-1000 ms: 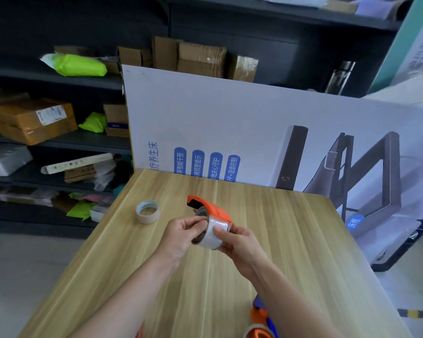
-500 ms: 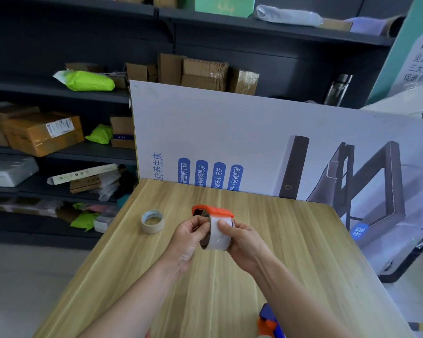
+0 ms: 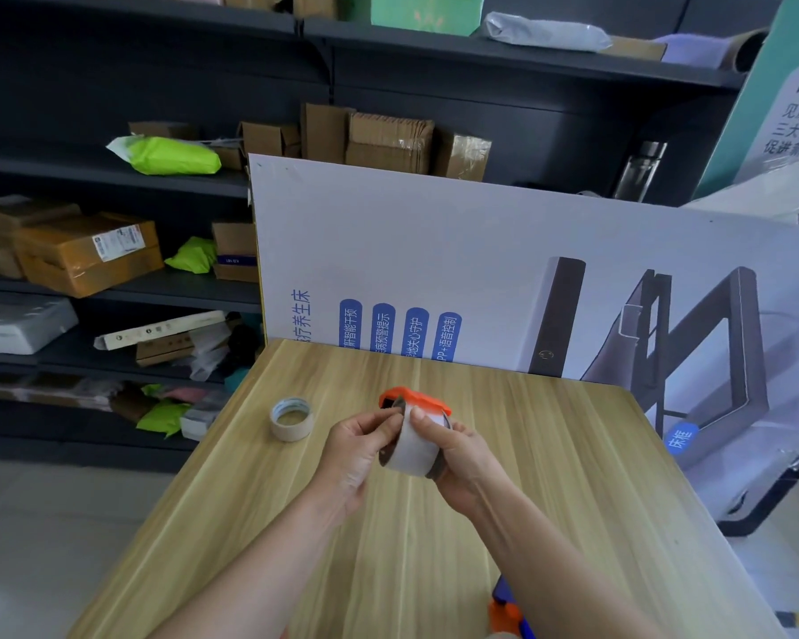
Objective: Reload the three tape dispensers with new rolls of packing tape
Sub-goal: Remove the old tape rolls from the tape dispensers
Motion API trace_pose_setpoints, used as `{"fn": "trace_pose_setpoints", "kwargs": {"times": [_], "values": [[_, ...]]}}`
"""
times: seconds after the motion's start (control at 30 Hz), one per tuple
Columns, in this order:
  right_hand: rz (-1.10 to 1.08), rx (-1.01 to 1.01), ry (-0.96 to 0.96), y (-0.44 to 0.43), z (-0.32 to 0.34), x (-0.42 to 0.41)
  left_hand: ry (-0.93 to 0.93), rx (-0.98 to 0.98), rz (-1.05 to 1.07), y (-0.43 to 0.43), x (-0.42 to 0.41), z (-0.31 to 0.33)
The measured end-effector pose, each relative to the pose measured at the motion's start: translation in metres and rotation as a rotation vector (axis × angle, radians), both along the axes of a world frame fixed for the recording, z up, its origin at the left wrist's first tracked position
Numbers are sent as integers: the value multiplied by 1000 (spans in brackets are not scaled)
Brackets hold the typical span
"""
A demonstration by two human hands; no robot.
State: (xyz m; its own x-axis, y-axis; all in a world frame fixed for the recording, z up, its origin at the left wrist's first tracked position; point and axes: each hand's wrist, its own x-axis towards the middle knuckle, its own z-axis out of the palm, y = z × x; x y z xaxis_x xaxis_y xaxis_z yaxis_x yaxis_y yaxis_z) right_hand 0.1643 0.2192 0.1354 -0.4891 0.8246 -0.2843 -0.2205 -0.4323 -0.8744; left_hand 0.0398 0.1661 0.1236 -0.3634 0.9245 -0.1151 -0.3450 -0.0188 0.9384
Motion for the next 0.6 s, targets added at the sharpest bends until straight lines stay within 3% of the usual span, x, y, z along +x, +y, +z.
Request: {"fn": "trace_pose_setpoints", "kwargs": {"times": [0.23, 0.33, 0.5, 0.6], "values": [[0, 49, -88, -3, -2, 1, 419, 104, 31, -5, 3, -5], [-2, 124, -260, -3, 0, 5, 531, 91, 47, -6, -2, -7], [-137, 187, -480, -3, 3, 2, 951, 165, 57, -12, 4, -9], [-154, 222, -516, 1, 4, 1, 991, 169, 103, -14, 5, -9]]}}
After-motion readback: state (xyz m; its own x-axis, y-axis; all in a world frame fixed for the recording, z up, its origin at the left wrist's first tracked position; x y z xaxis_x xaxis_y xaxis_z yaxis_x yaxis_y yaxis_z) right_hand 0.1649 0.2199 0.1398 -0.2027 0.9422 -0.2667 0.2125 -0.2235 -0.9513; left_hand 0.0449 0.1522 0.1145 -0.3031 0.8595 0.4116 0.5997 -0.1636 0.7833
